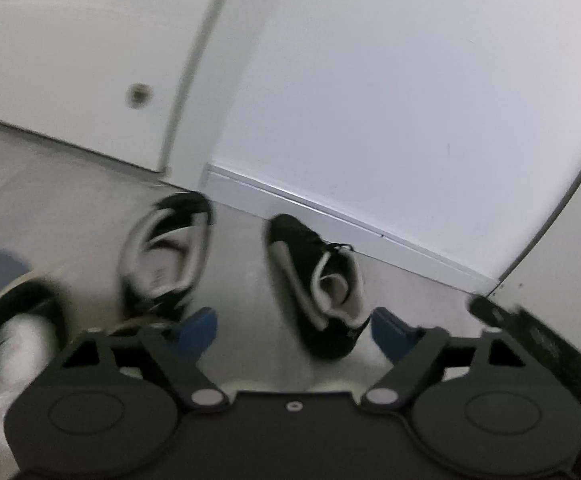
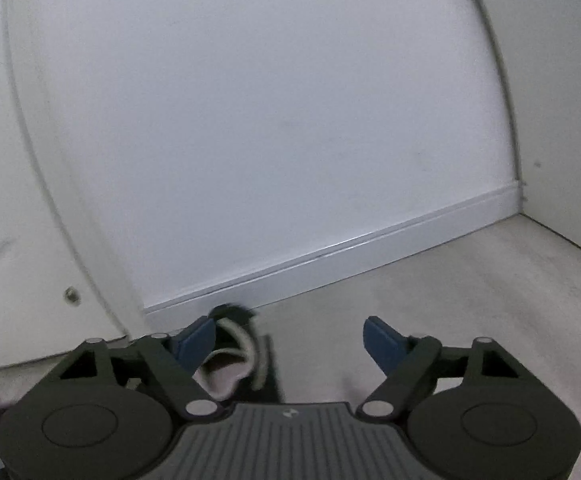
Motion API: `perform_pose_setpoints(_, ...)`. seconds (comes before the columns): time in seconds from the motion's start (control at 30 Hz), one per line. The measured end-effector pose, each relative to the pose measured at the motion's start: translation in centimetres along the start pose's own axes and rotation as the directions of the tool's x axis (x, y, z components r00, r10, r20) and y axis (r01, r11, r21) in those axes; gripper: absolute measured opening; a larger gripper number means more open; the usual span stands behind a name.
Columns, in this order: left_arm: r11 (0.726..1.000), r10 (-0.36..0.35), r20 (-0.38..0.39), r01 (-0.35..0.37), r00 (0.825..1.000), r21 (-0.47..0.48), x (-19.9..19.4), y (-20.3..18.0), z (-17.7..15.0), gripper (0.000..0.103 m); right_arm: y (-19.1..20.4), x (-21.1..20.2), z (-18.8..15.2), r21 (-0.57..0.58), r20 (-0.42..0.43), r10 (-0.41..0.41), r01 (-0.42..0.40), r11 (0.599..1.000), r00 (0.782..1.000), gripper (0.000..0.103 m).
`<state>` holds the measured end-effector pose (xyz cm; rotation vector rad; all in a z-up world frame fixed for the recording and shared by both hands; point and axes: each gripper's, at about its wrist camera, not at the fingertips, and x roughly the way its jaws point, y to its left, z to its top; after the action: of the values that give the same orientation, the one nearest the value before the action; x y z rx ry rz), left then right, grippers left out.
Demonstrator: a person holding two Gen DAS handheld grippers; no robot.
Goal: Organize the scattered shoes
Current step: 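Move both tools toward the black-and-white sneakers by the wall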
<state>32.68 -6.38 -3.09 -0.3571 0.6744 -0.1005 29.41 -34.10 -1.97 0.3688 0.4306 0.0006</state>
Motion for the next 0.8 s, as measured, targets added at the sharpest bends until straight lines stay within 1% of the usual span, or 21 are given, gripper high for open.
perform_pose_setpoints(0.03, 1.0, 0.01, -0.031, -0.009, 0.999, 0.022, 2.1, -0.6, 0.4, 0.055, -1.0, 0.0, 0.2, 0.032, 0.001, -0.014, 0.014, 0.999, 1.0, 0.081)
perform_pose_setpoints(0.07, 0.999, 0.021, -0.063, -0.018, 0.998, 0.045, 4.1, -1.2, 0.8, 0.044, -1.4, 0.0, 0.4, 0.052, -0.001, -0.01, 0.01, 0.999, 1.0, 0.081)
perform_pose_setpoints(0.1, 0.997, 0.039, -0.096, -0.032, 0.995, 0.07, 5.8, -1.5, 0.9, 0.038, -2.2, -0.1, 0.6, 0.096, 0.001, 0.006, -0.006, 0.995, 1.0, 0.081)
perform_pose_setpoints(0.17, 0.992, 0.077, -0.15, -0.06, 0.986, 0.113, 8.9, -1.8, 0.8, 0.037, -3.5, -0.2, 0.9, 0.167, 0.006, 0.03, -0.03, 0.986, 1.0, 0.081)
perform_pose_setpoints(0.3, 0.994, 0.075, -0.182, -0.058, 0.98, 0.097, 11.9, -1.3, 0.8, 0.037, -4.6, 0.0, 1.2, 0.235, 0.003, 0.039, -0.038, 0.971, 0.999, 0.081)
perform_pose_setpoints(0.37, 0.992, 0.088, -0.212, -0.065, 0.973, 0.112, 13.8, -1.6, 0.8, 0.036, -5.1, -0.1, 1.6, 0.268, 0.007, 0.053, -0.053, 0.962, 0.999, 0.081)
perform_pose_setpoints(0.4, 0.99, 0.096, -0.215, -0.07, 0.972, 0.123, 14.3, -1.8, 0.7, 0.03, -4.7, 0.3, 1.6, 0.271, 0.008, 0.057, -0.058, 0.961, 0.998, 0.081)
perform_pose_setpoints(0.43, 0.987, 0.108, -0.215, -0.079, 0.971, 0.139, 14.8, -2.2, 0.5, 0.029, -4.7, 0.3, 1.7, 0.276, 0.012, 0.067, -0.068, 0.959, 0.998, 0.081)
perform_pose_setpoints(0.47, 0.979, 0.135, -0.203, -0.1, 0.97, 0.176, 15.1, -2.9, 0.2, 0.027, -4.6, 0.6, 1.7, 0.272, 0.014, 0.069, -0.07, 0.96, 0.998, 0.081)
perform_pose_setpoints(0.53, 0.963, 0.147, -0.188, -0.097, 0.971, 0.252, 15.3, -4.6, -0.4, 0.027, -4.5, 1.0, 1.7, 0.257, 0.016, 0.065, -0.067, 0.964, 0.998, 0.081)
perform_pose_setpoints(0.67, 0.959, 0.092, -0.222, -0.027, 0.971, 0.281, 15.1, -7.6, -2.1, 0.027, -4.8, 0.6, 1.7, 0.268, 0.026, 0.061, -0.066, 0.961, 0.998, 0.081)
perform_pose_setpoints(0.73, 0.954, 0.054, -0.235, 0.019, 0.97, 0.298, 15.1, -9.7, -3.5, 0.027, -5.2, 0.1, 2.1, 0.28, 0.044, 0.057, -0.067, 0.958, 0.997, 0.081)
perform_pose_setpoints(0.8, 0.948, 0.003, -0.256, 0.079, 0.967, 0.308, 14.8, -12.0, -5.1, 0.027, -5.4, -0.9, 2.6, 0.264, 0.077, 0.033, -0.053, 0.963, 0.996, 0.081)
